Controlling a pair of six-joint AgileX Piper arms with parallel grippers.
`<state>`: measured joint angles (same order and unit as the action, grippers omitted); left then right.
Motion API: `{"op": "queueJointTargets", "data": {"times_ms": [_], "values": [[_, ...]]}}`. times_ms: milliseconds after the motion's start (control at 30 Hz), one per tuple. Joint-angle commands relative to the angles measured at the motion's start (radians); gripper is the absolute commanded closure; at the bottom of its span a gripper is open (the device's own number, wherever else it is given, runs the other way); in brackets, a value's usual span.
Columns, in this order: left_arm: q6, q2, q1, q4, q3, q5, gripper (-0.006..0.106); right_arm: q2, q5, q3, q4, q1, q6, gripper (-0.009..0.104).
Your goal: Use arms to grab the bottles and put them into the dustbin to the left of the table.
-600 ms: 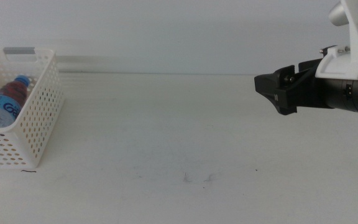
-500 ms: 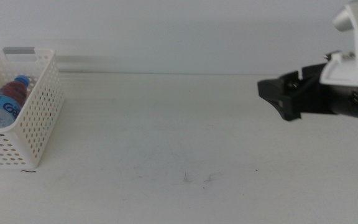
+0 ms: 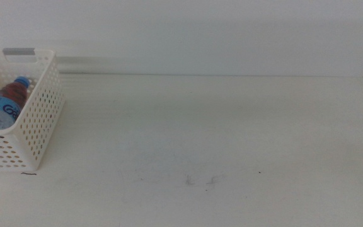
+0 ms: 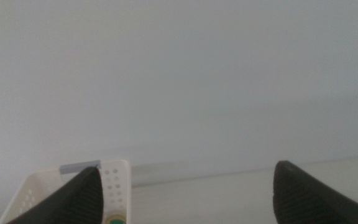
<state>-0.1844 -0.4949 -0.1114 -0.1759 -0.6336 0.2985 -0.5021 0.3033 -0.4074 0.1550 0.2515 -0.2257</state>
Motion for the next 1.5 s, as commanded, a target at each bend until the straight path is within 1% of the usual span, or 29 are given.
{"op": "queueJointTargets", "data": {"times_ms": [0, 67, 133, 233, 300, 367, 500, 600, 633, 967, 1033, 1133, 1367, 1467], "values": [[0.005, 0.088, -0.008, -0.012, 0.090, -0.077, 0.007, 0.122, -0.008, 0.091, 0.029, -0.059, 0.006, 0.016], [0.005, 0.163, -0.008, -0.005, 0.193, -0.129, 0.007, 0.204, -0.008, 0.157, 0.046, -0.101, 0.006, 0.016], [0.005, 0.232, -0.006, 0.001, 0.292, -0.152, 0.007, 0.266, -0.012, 0.212, 0.046, -0.130, 0.006, 0.016], [0.005, 0.344, 0.013, 0.034, 0.416, -0.153, 0.007, 0.356, -0.014, 0.273, 0.044, -0.145, 0.006, 0.016], [0.005, 0.408, 0.021, 0.032, 0.491, -0.153, 0.007, 0.404, -0.015, 0.305, 0.025, -0.145, 0.006, 0.016], [0.005, 0.460, 0.025, 0.027, 0.544, -0.153, 0.007, 0.452, -0.015, 0.334, -0.008, -0.145, 0.006, 0.016], [0.005, 0.495, 0.025, 0.024, 0.624, -0.158, 0.007, 0.502, -0.020, 0.397, -0.027, -0.145, 0.006, 0.016], [0.005, 0.495, 0.025, 0.024, 0.634, -0.160, 0.007, 0.502, -0.091, 0.407, -0.033, -0.145, 0.006, 0.016], [0.005, 0.495, 0.025, 0.024, 0.634, -0.160, 0.007, 0.502, -0.075, 0.407, -0.029, -0.145, 0.006, 0.016], [0.005, 0.495, 0.025, 0.029, 0.634, -0.153, 0.007, 0.502, -0.097, 0.407, -0.029, -0.145, 0.006, 0.016], [0.005, 0.495, 0.025, 0.075, 0.634, -0.153, 0.007, 0.502, -0.097, 0.407, -0.029, -0.145, 0.006, 0.016], [0.005, 0.495, 0.025, 0.101, 0.634, -0.153, 0.007, 0.502, -0.097, 0.407, -0.029, -0.145, 0.006, 0.016], [0.005, 0.495, 0.021, 0.101, 0.634, -0.157, 0.007, 0.502, -0.097, 0.407, -0.029, -0.145, 0.006, 0.016], [0.005, 0.495, 0.021, 0.117, 0.634, -0.157, 0.007, 0.502, -0.097, 0.407, -0.029, -0.145, 0.006, 0.016]]}}
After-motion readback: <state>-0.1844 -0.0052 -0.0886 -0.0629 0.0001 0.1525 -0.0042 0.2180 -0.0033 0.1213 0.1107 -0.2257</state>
